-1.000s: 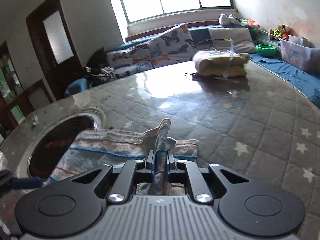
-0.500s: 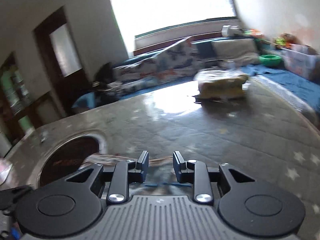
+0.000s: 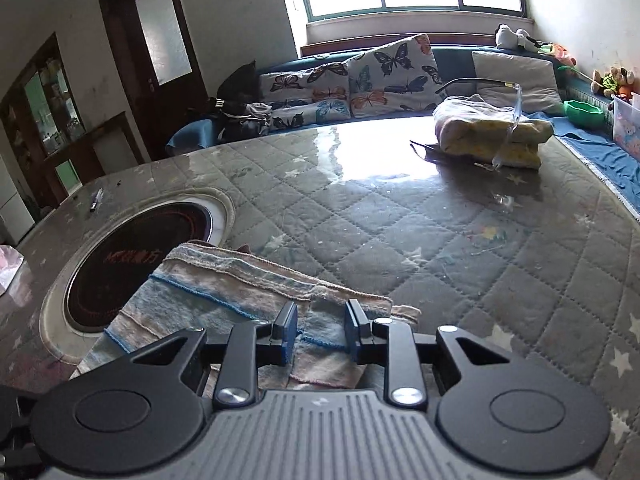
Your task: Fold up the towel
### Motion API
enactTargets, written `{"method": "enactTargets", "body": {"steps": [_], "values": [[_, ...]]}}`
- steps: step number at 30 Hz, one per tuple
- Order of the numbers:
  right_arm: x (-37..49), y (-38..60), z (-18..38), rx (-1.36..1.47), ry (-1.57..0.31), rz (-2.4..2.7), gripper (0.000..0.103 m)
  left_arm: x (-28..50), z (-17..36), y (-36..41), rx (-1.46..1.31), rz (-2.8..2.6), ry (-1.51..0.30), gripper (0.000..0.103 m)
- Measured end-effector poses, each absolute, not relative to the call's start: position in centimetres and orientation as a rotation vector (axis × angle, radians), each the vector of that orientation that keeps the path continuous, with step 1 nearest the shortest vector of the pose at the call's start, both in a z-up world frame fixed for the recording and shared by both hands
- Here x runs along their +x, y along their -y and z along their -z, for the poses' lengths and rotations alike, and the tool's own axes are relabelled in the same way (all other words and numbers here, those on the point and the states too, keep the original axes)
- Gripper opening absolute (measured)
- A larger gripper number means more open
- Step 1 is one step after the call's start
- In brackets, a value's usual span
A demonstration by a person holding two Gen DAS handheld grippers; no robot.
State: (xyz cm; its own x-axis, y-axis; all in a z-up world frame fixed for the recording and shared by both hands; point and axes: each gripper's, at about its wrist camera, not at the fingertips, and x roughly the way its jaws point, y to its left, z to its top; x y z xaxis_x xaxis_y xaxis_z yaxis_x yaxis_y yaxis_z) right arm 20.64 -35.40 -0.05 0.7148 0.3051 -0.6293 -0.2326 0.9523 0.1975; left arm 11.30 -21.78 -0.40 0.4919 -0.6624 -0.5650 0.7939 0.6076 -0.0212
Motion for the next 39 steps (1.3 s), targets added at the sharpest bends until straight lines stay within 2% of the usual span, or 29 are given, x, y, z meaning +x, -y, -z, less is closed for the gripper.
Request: {"method": "enactTargets", "body": {"steps": [18, 28, 39], "values": [[20.5, 34.7, -0.2, 0.059, -0.698, -0.280, 0.026, 10.3, 0.4, 21.7, 0.282, 0.867, -0.540, 0.053], [14.7, 33.0, -1.5, 0.024, -0.658, -0.350, 0.027, 8.9, -1.2, 16.1, 0.231, 0.785, -0.518, 0.055], [8.2, 30.4, -0.1, -0.089, -0.631, -0.381, 0.028, 8.9, -0.3, 11.6, 0.219, 0.672, -0.562, 0.055]]}}
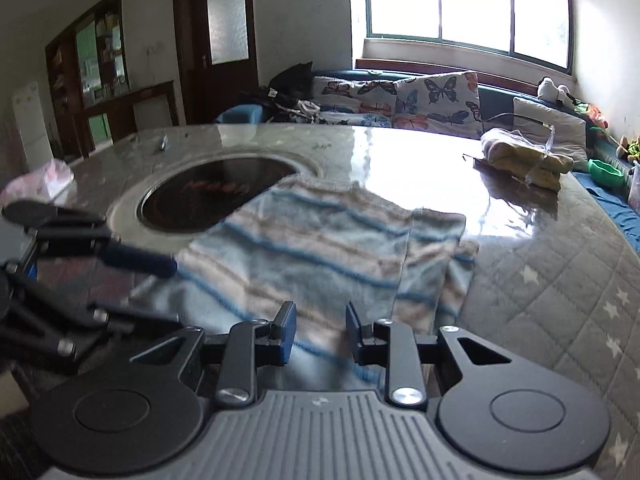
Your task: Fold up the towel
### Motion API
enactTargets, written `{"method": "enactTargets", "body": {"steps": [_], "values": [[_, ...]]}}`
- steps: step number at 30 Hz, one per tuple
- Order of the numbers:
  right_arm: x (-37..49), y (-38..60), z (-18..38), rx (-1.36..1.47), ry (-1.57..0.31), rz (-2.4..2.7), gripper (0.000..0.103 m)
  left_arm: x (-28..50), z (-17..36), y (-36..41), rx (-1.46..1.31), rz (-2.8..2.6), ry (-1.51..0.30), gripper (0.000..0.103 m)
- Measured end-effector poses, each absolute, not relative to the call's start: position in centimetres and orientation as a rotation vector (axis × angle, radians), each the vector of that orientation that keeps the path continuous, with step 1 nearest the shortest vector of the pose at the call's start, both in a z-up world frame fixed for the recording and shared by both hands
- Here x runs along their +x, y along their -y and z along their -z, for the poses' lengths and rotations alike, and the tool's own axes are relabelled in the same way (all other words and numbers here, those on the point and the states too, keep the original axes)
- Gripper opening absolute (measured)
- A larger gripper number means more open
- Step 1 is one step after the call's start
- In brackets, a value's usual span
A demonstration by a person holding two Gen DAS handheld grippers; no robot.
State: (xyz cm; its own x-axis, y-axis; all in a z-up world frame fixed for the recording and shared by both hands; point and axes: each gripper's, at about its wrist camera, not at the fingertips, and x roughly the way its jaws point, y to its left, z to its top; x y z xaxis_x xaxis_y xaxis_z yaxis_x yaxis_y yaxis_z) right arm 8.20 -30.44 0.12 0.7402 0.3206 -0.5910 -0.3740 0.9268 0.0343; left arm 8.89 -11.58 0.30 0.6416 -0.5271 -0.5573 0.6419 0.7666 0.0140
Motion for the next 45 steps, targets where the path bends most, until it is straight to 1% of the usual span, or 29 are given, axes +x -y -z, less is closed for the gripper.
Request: {"method": "enactTargets", "body": {"steps": [2, 3, 8, 18, 26, 30, 34, 37, 38, 39, 40, 45], "values": [[7.4, 30.5, 0.2, -0.098, -0.627, -0.373, 0.028, 8.8, 0.0, 10.9, 0.225, 0.658, -0.572, 0.055], [7.2, 30.7, 0.2, -0.100, -0.627, -0.368, 0.030, 8.8, 0.1, 10.6, 0.228, 0.650, -0.577, 0.055], [6.4, 31.2, -0.1, -0.119, -0.629, -0.351, 0.031, 8.5, 0.7, 9.0, 0.241, 0.615, -0.600, 0.054], [6.7, 27.2, 0.1, -0.168, -0.591, -0.459, 0.032, 8.4, -1.5, 8.3, 0.194, 0.589, -0.539, 0.053], [5.9, 24.4, 0.2, -0.218, -0.585, -0.572, 0.032, 9.2, -1.6, 6.7, 0.163, 0.529, -0.549, 0.054], [6.8, 23.7, -0.7, -0.210, -0.563, -0.593, 0.032, 9.4, -1.9, 6.1, 0.142, 0.509, -0.543, 0.055], [9.4, 23.0, -0.5, -0.145, -0.594, -0.583, 0.032, 9.5, -2.2, 5.5, 0.124, 0.489, -0.535, 0.055], [9.4, 21.3, 0.1, -0.156, -0.613, -0.650, 0.032, 9.8, -2.3, 4.9, 0.115, 0.469, -0.537, 0.056], [9.0, 20.7, 0.2, -0.174, -0.613, -0.671, 0.035, 10.0, -2.4, 4.7, 0.112, 0.463, -0.538, 0.056], [8.6, 20.2, 0.3, -0.192, -0.612, -0.693, 0.042, 10.2, -2.4, 4.6, 0.109, 0.457, -0.540, 0.056], [8.5, 20.0, 0.2, -0.202, -0.609, -0.704, 0.043, 10.3, -2.4, 4.4, 0.105, 0.451, -0.543, 0.056], [8.6, 20.5, -1.0, -0.194, -0.594, -0.690, 0.042, 11.3, -2.5, 4.4, 0.076, 0.446, -0.552, 0.059]]}}
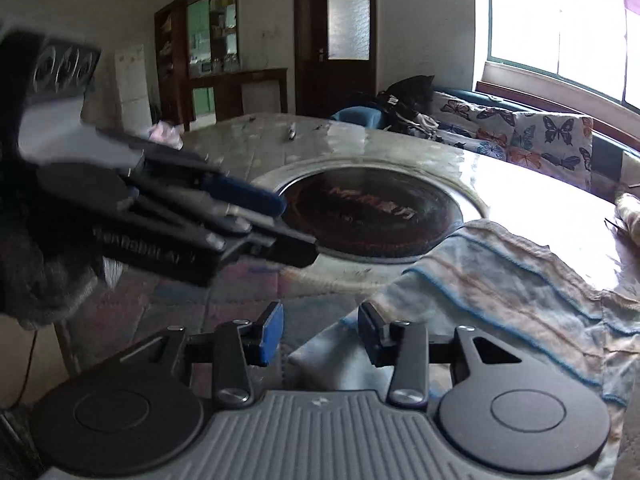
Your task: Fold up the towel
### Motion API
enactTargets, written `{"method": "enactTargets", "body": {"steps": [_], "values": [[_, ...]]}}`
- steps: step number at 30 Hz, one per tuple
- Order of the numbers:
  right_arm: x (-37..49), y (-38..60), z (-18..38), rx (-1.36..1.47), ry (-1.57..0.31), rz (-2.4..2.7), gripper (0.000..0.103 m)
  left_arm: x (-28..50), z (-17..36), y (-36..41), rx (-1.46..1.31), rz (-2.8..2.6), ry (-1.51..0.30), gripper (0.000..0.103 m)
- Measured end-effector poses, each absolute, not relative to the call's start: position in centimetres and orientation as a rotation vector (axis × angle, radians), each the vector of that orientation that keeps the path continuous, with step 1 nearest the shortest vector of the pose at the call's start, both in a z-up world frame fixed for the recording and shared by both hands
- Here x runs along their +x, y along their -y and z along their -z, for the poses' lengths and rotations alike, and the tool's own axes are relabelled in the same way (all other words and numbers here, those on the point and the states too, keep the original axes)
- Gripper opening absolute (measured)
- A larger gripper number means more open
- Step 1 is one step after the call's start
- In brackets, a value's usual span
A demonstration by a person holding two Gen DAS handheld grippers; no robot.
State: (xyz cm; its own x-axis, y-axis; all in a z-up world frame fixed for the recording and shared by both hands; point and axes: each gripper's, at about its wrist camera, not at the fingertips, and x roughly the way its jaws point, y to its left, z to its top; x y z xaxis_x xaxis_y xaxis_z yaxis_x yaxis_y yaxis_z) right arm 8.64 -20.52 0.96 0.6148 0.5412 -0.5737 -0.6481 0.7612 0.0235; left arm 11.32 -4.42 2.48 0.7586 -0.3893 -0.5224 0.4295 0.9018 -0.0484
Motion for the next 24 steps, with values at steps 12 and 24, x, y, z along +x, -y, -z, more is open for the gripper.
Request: {"method": "enactTargets", "body": {"steps": [12, 24], "values": [[10.3, 28.3, -1.4, -0.045, -0.602, -0.422, 0.051, 15.4, -1.9, 9.9, -0.048, 0.650, -0.625, 0.061], [10.7, 31.8, 0.1, 0.035, -0.612, -0.385, 0.054, 18.9, -0.9, 9.0, -0.066, 0.528, -0.701, 0.061]]}}
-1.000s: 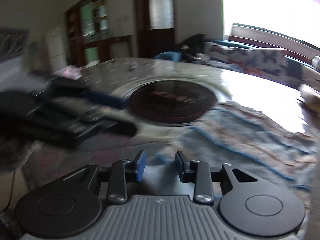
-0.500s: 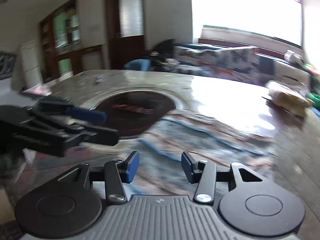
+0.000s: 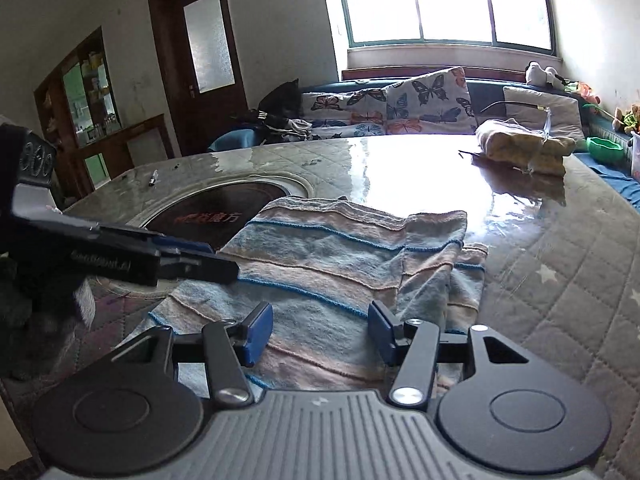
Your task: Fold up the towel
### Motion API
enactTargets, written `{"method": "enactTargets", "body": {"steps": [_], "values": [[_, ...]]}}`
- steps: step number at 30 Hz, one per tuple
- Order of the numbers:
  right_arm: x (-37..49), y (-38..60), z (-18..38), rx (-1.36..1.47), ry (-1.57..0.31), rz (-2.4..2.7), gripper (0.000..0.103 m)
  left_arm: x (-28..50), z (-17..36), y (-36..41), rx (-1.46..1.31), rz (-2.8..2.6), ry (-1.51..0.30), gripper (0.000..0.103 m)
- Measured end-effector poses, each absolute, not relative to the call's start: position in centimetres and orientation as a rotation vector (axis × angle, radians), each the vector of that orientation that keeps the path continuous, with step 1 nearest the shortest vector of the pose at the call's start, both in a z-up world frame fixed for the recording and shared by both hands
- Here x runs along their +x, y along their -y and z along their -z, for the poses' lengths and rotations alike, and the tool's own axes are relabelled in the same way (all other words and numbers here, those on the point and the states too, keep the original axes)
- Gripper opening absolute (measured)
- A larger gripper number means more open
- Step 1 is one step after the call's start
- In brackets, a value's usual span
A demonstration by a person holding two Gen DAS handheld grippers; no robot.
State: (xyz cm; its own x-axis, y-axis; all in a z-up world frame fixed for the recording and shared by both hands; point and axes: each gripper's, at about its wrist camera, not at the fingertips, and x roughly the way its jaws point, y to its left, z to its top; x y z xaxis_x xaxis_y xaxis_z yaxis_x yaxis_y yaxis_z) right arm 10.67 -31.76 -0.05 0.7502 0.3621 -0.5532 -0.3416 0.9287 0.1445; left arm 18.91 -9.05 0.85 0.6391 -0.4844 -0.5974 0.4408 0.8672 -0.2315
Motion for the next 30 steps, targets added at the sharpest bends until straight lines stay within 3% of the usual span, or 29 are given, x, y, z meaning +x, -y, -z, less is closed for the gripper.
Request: {"method": "enactTargets", "body": {"steps": [16, 23, 25, 27, 30], "values": [[10.8, 32.3, 0.6, 0.057, -0.594, -0.400, 0.056, 25.2, -1.2, 13.4, -0.031, 0.527, -0.730, 0.059], [10.8, 32.8, 0.2, 0.073, -0.582, -0.395, 0.057, 23.9, -3.0, 14.9, -0.031, 0.610, -0.673, 0.059], [10.8, 32.7, 0.2, 0.074, -0.580, -0.396, 0.057, 23.8, -2.8, 16.1, 0.014, 0.622, -0.660, 0.056], [10.7, 32.7, 0.2, 0.074, -0.578, -0.396, 0.057, 24.5, -2.1, 16.9, 0.023, 0.621, -0.682, 0.043], [10.6, 32.7, 0.1, 0.073, -0.571, -0.390, 0.057, 25.7, -1.2, 17.3, 0.025, 0.602, -0.710, 0.036]]}}
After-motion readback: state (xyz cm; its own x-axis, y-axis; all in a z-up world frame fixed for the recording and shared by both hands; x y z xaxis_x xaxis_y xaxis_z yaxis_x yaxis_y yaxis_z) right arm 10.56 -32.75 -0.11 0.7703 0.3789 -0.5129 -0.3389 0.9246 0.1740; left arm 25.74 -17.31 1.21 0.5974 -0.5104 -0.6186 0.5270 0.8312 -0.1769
